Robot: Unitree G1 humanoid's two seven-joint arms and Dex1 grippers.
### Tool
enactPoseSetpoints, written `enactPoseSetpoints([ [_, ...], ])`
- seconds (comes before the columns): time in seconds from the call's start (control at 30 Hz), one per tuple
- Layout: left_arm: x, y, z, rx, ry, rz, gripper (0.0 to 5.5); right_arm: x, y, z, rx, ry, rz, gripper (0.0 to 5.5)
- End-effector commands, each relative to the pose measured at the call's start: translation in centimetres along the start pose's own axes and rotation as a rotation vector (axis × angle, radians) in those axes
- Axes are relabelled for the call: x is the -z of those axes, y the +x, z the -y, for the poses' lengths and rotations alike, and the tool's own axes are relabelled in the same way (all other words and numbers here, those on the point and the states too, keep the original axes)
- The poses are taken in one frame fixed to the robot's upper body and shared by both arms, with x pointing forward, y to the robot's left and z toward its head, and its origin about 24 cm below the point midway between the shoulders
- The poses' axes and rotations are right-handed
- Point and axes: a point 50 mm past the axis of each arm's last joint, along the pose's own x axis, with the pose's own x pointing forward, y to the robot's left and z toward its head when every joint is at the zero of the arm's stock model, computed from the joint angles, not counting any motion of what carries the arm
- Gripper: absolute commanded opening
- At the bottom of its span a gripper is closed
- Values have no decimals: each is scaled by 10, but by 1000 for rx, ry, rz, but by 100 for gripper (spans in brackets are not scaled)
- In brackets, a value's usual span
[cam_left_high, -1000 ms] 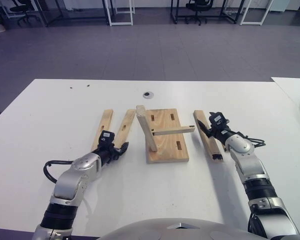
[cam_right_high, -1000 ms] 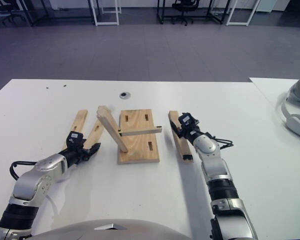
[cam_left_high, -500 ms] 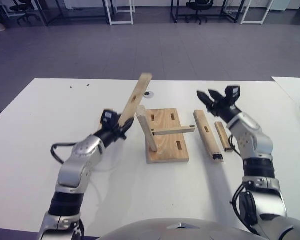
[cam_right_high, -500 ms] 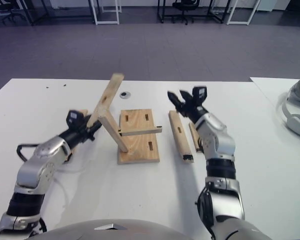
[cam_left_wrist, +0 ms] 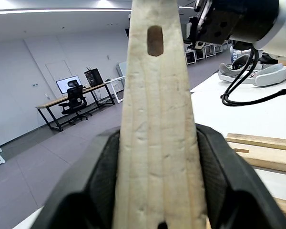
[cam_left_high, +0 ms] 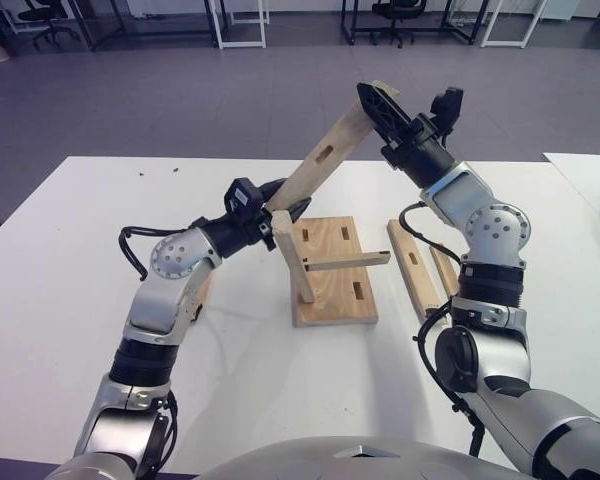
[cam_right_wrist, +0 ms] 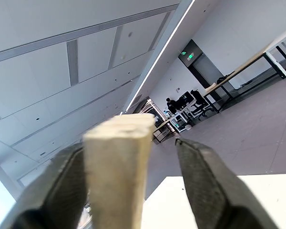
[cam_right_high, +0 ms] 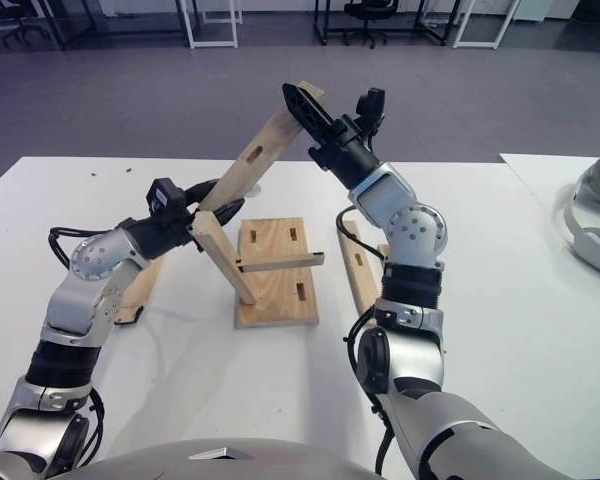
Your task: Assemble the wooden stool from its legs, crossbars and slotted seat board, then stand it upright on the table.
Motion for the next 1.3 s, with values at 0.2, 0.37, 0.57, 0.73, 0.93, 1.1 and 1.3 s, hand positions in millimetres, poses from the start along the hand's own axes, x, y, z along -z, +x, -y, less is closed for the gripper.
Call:
enactPoseSetpoints([
  [0.2,-8,1,-5,70,142,3,206,2,3,-7,-2,47,12,135],
  [0.37,0,-5,-5,81,172,-46,311,-2,-18,4,77,86,64,99],
  [0.57,8,-24,-13,-145,83,-69,436,-23,-118,22,472,-68,238,99],
  [0.73,17,-46,-8,-353,50,-118,481,7,-160,12,637,-81,160,99],
  [0.93,-12,-36,-15,-466,-18,23,481,25,-167,19,771,-146,111,99],
  [1.1,-48,-25,-13,-430,-62,171,481,16,-170,7,826,-318,77,100],
  [1.3,-59,-15,2,-329,-85,219,481,23,-163,-7,764,-241,69,100],
])
